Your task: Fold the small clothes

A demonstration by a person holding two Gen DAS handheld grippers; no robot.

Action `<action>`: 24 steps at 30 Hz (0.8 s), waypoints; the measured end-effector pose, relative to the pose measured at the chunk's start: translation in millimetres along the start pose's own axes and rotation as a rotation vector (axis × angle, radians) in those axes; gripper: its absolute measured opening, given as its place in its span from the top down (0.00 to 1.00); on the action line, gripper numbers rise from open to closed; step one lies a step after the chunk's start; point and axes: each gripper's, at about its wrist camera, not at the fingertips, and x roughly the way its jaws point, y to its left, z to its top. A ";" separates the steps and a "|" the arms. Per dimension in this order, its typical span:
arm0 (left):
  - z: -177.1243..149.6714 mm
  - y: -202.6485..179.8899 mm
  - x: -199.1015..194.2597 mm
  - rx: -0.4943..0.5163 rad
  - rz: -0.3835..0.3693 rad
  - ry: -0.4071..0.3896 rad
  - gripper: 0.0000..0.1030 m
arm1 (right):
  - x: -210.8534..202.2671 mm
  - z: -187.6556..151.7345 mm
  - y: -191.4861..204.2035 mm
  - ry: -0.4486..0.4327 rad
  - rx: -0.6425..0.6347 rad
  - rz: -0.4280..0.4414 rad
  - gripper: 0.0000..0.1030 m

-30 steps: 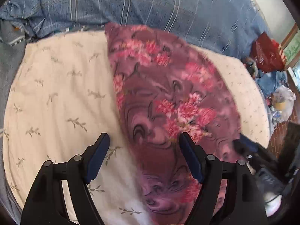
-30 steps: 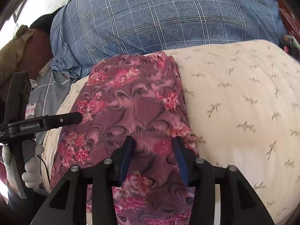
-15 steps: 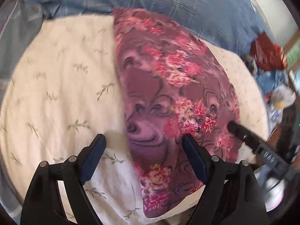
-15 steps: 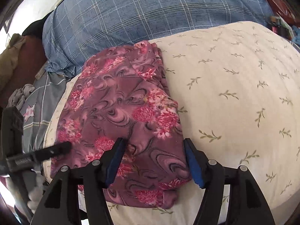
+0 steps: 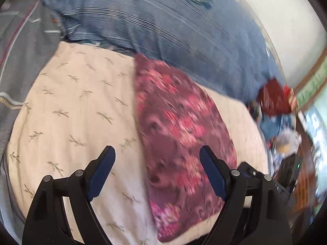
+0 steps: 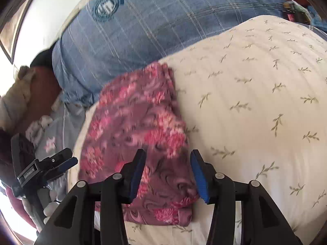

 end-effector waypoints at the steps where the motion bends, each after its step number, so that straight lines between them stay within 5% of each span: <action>1: 2.1 8.2 2.9 -0.028 -0.002 0.012 0.17 | 1.0 5.9 -2.0 -0.008 0.009 -0.001 0.43; 4: 3.9 17.5 23.3 -0.077 0.040 0.065 0.17 | 11.0 19.3 1.6 -0.025 -0.028 -0.008 0.43; 9: -5.6 -0.9 46.9 0.013 0.135 0.115 0.17 | 38.8 16.5 -2.8 0.006 -0.037 -0.034 0.41; 12: -8.8 -9.1 54.9 0.050 0.158 0.119 0.16 | 39.2 14.8 2.6 -0.005 -0.076 -0.027 0.33; 24: -7.5 -18.5 58.8 0.104 0.185 0.107 0.16 | 33.6 20.5 -7.6 -0.030 -0.004 0.020 0.32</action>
